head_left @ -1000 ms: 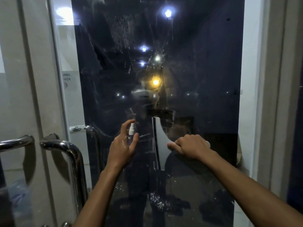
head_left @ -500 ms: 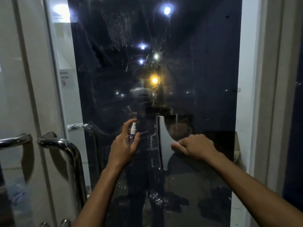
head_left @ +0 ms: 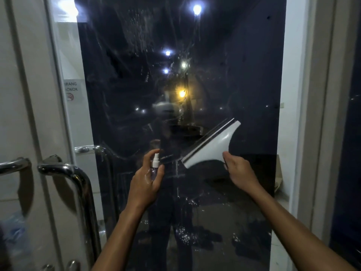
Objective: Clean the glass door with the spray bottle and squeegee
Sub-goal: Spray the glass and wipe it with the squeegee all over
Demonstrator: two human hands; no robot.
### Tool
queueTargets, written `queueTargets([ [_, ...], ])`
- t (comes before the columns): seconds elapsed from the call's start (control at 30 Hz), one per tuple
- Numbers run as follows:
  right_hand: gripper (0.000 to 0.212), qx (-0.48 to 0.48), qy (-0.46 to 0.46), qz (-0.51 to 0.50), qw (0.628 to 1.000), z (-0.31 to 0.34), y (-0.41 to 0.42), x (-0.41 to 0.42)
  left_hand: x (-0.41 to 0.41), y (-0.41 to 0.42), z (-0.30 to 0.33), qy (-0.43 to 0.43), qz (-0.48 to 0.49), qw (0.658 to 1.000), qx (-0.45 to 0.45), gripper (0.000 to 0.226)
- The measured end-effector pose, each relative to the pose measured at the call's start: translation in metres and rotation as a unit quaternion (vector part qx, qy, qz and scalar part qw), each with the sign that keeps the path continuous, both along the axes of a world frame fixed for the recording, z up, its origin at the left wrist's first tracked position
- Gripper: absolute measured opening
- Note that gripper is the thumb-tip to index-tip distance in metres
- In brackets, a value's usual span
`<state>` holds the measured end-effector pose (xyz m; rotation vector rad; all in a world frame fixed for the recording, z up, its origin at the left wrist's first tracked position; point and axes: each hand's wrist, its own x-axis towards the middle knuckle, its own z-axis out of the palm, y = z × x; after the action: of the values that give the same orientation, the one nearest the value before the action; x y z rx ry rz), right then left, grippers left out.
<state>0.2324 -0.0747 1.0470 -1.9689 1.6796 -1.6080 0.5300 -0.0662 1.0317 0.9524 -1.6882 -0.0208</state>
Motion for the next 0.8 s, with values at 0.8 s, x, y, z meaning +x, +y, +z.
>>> queueTargets([
  [0.8, 0.059, 0.054, 0.214, -0.021, 0.975, -0.047, -0.002, 0.082, -0.004, 0.002, -0.018, 0.012, -0.007, 1.0, 0.015, 0.042],
])
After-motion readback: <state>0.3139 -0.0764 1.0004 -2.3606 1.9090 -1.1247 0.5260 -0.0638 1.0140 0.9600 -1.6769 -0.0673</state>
